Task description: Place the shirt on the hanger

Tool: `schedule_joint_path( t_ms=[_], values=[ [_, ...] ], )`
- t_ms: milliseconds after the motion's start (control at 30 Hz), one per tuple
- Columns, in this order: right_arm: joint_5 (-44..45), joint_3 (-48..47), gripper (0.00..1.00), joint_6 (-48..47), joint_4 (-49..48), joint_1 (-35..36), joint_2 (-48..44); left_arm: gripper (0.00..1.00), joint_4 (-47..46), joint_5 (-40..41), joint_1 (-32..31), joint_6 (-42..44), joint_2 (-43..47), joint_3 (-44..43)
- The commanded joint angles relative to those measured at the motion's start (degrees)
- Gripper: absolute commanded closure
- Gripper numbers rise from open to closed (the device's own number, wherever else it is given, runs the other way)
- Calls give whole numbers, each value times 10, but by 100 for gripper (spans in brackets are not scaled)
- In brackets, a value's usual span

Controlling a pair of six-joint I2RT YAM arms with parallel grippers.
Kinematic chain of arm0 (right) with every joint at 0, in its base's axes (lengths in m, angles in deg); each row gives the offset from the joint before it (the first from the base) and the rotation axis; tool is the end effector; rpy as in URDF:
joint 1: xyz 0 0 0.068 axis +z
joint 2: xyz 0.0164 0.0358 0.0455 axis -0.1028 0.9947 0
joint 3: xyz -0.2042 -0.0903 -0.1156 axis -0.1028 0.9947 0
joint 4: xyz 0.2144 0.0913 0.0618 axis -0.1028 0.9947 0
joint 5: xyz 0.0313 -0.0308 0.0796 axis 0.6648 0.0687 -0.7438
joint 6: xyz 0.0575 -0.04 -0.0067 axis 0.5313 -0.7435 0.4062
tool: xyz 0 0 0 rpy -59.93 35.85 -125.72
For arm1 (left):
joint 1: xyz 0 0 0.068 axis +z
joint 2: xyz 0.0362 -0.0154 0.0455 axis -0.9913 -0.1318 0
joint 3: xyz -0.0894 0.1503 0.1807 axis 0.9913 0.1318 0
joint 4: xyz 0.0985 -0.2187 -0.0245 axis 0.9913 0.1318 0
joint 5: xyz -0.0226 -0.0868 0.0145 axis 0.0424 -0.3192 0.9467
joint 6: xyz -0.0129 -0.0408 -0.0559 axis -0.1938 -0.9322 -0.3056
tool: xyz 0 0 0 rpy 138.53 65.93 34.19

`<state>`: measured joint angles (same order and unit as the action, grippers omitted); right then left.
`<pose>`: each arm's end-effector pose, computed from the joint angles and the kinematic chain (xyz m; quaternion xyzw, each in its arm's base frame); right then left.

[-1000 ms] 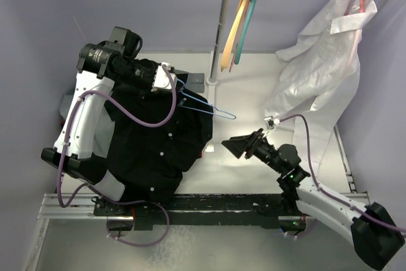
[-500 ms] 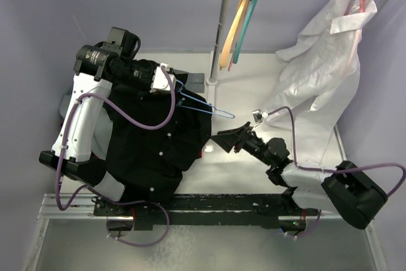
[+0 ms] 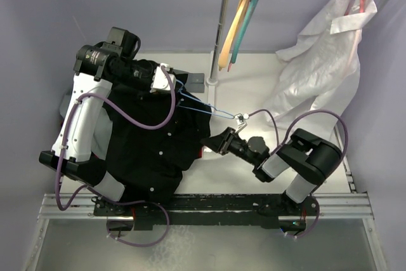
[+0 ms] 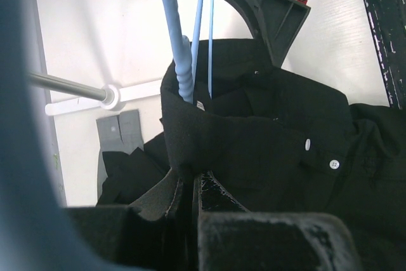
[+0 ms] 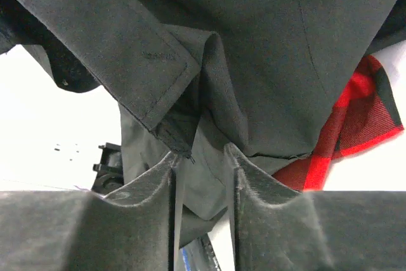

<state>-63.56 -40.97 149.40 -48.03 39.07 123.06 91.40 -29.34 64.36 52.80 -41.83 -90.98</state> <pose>0.1762 0.1916 0.1605 0.0354 0.6568 0.6466 0.3863 0.2189 -0.1162 0.4145 0.7141 0.5334 -0.2338 0.3885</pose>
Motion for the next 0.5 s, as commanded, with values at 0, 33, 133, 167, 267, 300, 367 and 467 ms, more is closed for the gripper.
schedule_joint_path(
  t_ms=[0, 33, 133, 167, 267, 300, 367, 467],
  values=[
    [52, -19, 75, 8, -186, 13, -11, 100, -4, -18, 3, -10, 25, -6],
    [65, -13, 80, 4, -186, 13, -21, 100, -4, -20, 3, -10, 27, -4],
    [91, 6, 100, -10, -184, 12, -58, 100, -4, -25, 3, -9, 32, -2],
    [91, 10, 100, -13, -181, 11, -69, 100, -4, -24, 3, -9, 33, -2],
    [103, 31, 100, -12, -178, 2, -96, 100, -4, -21, 3, -9, 41, 1],
    [106, 42, 100, -9, -177, -6, -103, 100, -4, -19, 3, -8, 46, 5],
    [105, 61, 100, 1, -178, -30, -116, 100, -4, -15, 3, -5, 59, 15],
    [94, 81, 100, 5, -175, -69, -136, 100, -4, 6, 3, 4, 76, 32]
  ],
)
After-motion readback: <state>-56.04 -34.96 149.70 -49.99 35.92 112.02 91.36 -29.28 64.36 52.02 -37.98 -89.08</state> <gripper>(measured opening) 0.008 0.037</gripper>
